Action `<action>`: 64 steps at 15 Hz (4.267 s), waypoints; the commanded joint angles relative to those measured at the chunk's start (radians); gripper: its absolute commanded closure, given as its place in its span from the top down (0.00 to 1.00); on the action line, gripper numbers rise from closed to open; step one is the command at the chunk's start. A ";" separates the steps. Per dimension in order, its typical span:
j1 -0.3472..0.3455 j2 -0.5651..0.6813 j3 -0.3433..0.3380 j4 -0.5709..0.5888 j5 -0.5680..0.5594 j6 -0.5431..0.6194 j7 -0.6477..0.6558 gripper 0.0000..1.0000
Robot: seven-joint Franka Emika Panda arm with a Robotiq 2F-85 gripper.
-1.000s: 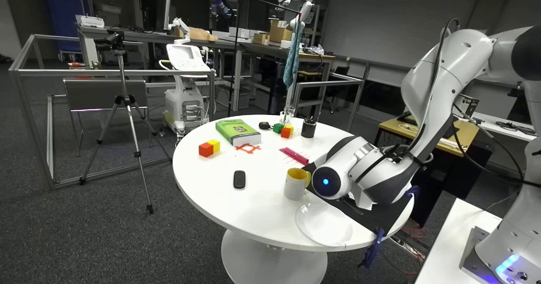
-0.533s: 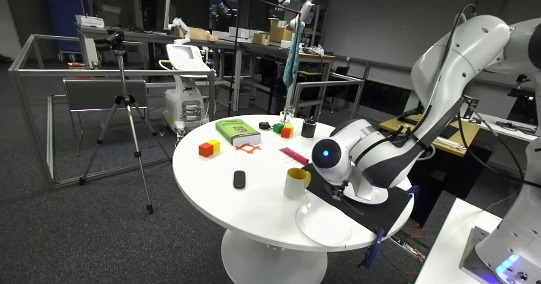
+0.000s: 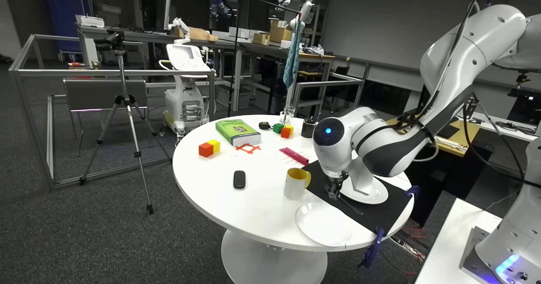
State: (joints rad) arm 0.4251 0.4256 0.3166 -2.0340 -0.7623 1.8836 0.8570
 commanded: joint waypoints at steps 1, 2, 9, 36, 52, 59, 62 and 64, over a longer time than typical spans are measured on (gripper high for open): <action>-0.014 -0.066 -0.012 -0.051 0.073 0.096 -0.029 1.00; -0.018 -0.071 -0.018 -0.058 0.092 0.122 -0.031 1.00; -0.063 -0.124 -0.075 -0.151 0.215 0.336 -0.042 1.00; -0.373 -0.176 -0.110 -0.393 0.842 0.830 -0.984 1.00; -0.519 -0.125 0.062 -0.257 1.315 0.688 -1.553 1.00; -0.517 -0.121 0.000 -0.222 1.452 0.504 -1.703 1.00; -0.474 -0.125 -0.038 -0.238 1.442 0.529 -1.678 1.00; -0.469 -0.123 -0.049 -0.239 1.441 0.529 -1.678 1.00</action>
State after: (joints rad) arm -0.0707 0.3046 0.2947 -2.2749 0.6697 2.4186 -0.8153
